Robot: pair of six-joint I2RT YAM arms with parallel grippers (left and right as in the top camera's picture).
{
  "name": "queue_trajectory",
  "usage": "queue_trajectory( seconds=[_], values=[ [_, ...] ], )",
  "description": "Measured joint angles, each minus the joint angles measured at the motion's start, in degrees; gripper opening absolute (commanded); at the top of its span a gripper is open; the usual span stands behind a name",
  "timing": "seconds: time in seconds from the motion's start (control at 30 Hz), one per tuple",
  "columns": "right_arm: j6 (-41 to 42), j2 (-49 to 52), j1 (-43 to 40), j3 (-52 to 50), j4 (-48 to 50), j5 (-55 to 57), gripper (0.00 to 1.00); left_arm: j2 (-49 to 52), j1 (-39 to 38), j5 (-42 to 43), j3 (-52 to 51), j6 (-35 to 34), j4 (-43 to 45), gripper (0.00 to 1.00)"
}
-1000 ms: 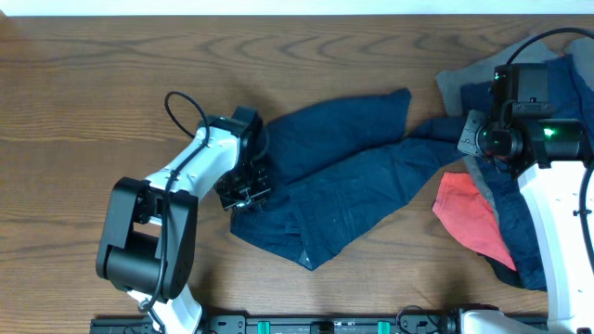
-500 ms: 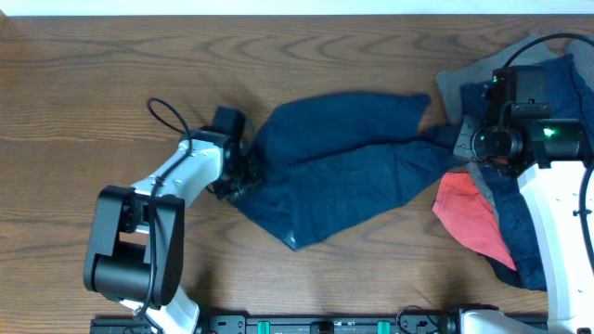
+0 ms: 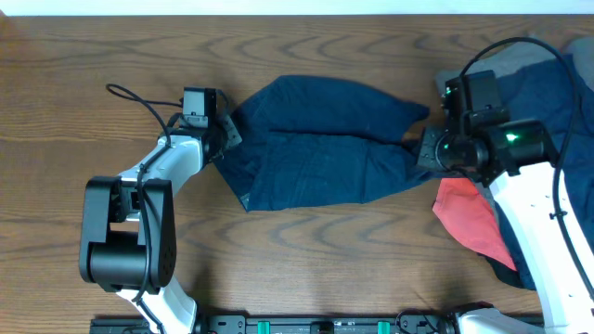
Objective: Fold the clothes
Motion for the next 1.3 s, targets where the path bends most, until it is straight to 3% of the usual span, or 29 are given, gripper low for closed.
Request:
queue_trajectory(
  seconds=[0.1,0.27,0.33,0.5,0.77,1.03,1.3],
  values=[
    [0.9,0.0,0.3,0.0,-0.6,0.0,0.03,0.0,0.3,-0.2,3.2,1.7,-5.3,0.28],
    [1.6,0.0,0.3,0.0,-0.9,0.0,0.10,0.0,0.5,3.5,11.7,4.0,-18.0,0.49],
    [1.7,0.0,0.3,0.0,-0.9,0.0,0.11,0.0,0.1,7.3,13.3,3.9,-19.9,0.50],
    [2.0,0.0,0.3,0.0,-1.0,0.0,0.19,0.0,-3.7,13.6,13.6,2.1,-20.3,0.64],
    [2.0,0.0,0.3,0.0,-1.1,0.0,0.19,1.0,-10.9,16.6,13.6,1.1,-13.8,0.65],
    [2.0,0.0,0.3,0.0,-1.2,0.0,0.20,8.3,-10.6,13.4,13.7,1.0,-13.5,0.65],
    [2.0,0.0,0.3,0.0,-1.3,0.9,0.21,8.4,-9.9,12.7,13.8,1.1,-12.6,0.65]
  ],
)
